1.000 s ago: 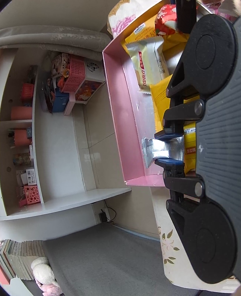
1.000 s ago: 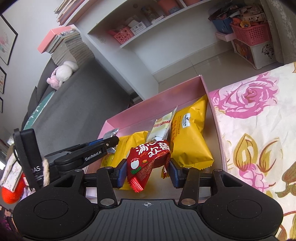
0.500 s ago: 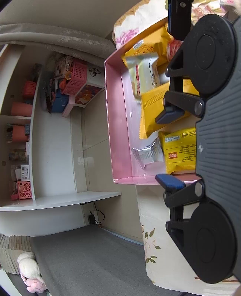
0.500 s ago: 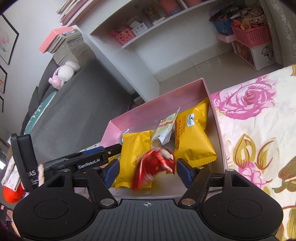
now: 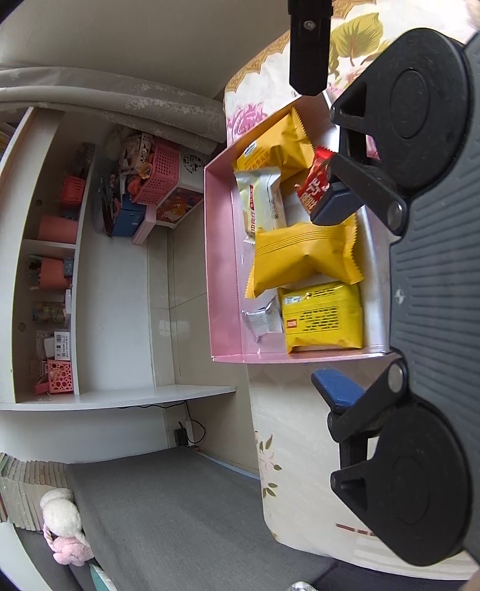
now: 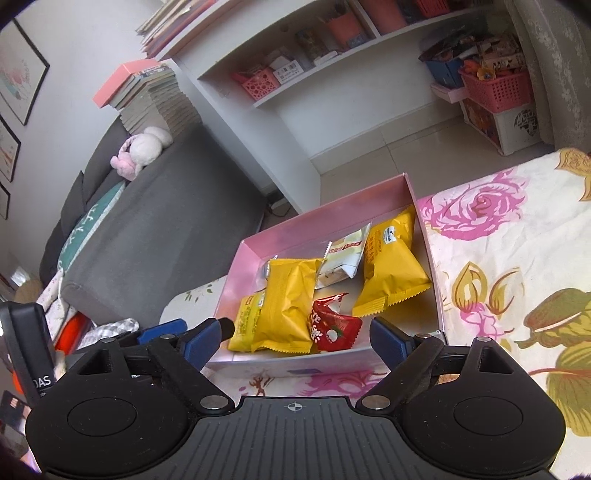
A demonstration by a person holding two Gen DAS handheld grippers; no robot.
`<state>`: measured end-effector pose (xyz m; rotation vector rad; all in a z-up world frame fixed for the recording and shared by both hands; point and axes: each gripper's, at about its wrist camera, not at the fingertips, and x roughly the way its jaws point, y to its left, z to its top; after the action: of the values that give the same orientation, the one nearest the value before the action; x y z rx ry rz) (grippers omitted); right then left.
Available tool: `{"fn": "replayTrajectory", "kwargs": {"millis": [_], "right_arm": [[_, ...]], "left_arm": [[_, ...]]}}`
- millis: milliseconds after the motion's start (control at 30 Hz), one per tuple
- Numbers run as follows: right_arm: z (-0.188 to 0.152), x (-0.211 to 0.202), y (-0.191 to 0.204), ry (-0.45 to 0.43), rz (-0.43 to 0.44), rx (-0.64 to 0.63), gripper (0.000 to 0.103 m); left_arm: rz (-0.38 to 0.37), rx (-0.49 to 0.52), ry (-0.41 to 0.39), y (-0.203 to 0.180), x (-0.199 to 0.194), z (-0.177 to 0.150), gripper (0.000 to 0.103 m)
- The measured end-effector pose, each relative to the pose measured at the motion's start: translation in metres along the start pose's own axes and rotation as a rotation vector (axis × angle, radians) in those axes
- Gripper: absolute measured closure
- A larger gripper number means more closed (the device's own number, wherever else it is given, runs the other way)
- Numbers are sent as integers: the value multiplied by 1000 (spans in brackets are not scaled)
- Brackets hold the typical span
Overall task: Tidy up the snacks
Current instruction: 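Move both grippers back over the snack pile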
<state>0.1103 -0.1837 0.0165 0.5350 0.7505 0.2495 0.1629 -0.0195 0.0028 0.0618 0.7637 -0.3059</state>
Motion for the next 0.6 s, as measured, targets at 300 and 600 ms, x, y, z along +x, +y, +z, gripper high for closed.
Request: {"fn": "replayTrajectory", "kwargs": {"millis": [300, 600], "right_arm": [[-16, -31, 25, -8, -49, -122, 3], [-44, -50, 31, -63, -89, -210, 1]], "left_arm": [[-3, 8, -27, 0, -42, -18, 4], [-19, -17, -51, -2, -70, -53, 0]]}}
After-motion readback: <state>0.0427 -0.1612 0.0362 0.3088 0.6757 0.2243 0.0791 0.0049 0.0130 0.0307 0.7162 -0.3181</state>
